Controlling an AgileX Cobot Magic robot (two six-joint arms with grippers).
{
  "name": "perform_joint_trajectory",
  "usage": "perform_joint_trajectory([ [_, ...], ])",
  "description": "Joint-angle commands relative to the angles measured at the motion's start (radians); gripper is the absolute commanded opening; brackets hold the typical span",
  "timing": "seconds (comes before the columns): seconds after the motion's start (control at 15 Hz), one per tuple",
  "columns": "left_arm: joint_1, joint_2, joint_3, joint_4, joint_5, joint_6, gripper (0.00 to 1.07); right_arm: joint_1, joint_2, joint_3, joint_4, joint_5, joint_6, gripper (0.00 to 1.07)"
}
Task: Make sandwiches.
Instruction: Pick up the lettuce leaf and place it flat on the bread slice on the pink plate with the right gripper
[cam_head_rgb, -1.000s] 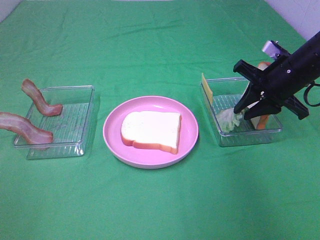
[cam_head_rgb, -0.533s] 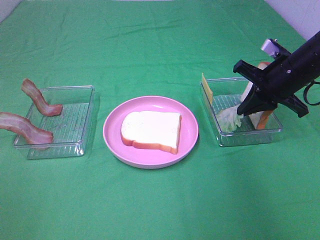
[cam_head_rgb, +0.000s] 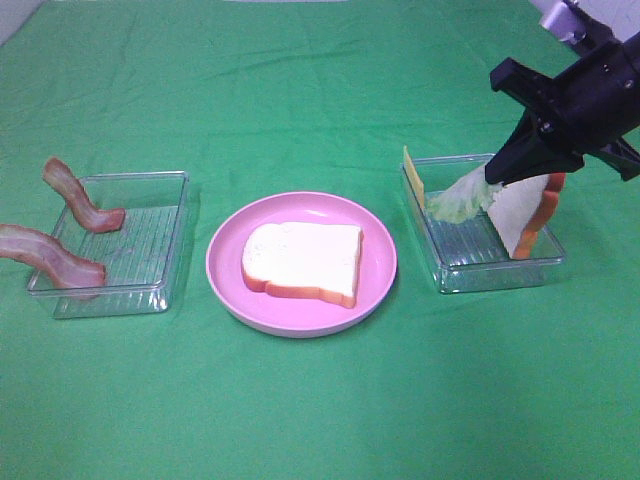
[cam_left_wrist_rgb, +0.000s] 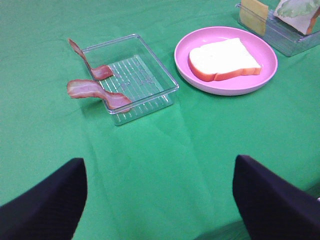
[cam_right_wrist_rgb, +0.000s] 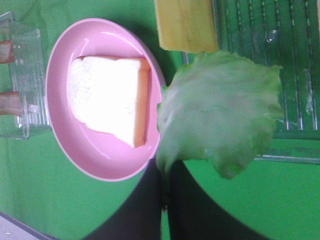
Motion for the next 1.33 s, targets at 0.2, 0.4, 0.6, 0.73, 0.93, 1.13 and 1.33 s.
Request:
perform_joint_trajectory([
  [0.2, 0.0, -0.02, 0.002, -0.006, -0.011, -0.006, 0.76, -0.002, -0.114, -0.003, 0.099, 0.134, -0.115, 0.0],
  [0.4, 0.0, -0.02, 0.002, -0.006, -0.011, -0.006, 0.76, 0.002, -0.134, -0.002, 0.212, 0.227, -0.204, 0.0],
  [0.6, 0.0, -0.02, 0.002, -0.006, -0.011, -0.006, 0.76, 0.096, -0.134, -0.001, 0.231, 0.215, -0.236, 0.0],
  [0.73, 0.0, -0.02, 0.002, -0.006, -0.011, -0.006, 0.76, 0.269, -0.133, -0.001, 0.235, 0.09, -0.236, 0.0],
  [0.93, 0.0, -0.02, 0.002, -0.006, -0.011, -0.006, 0.76, 0.392, -0.107, -0.001, 0.248, -0.002, -0.236, 0.0],
  [1.13, 0.0, -0.02, 0.002, -0.006, -0.011, -0.006, 0.76, 0.452, -0.008, -0.005, 0.309, -0.093, -0.239, 0.0],
  [1.33, 0.0, -0.02, 0.002, -0.006, -0.011, -0.006, 0.76, 0.451, 0.136, -0.085, 0.356, -0.09, -0.316, 0.0],
])
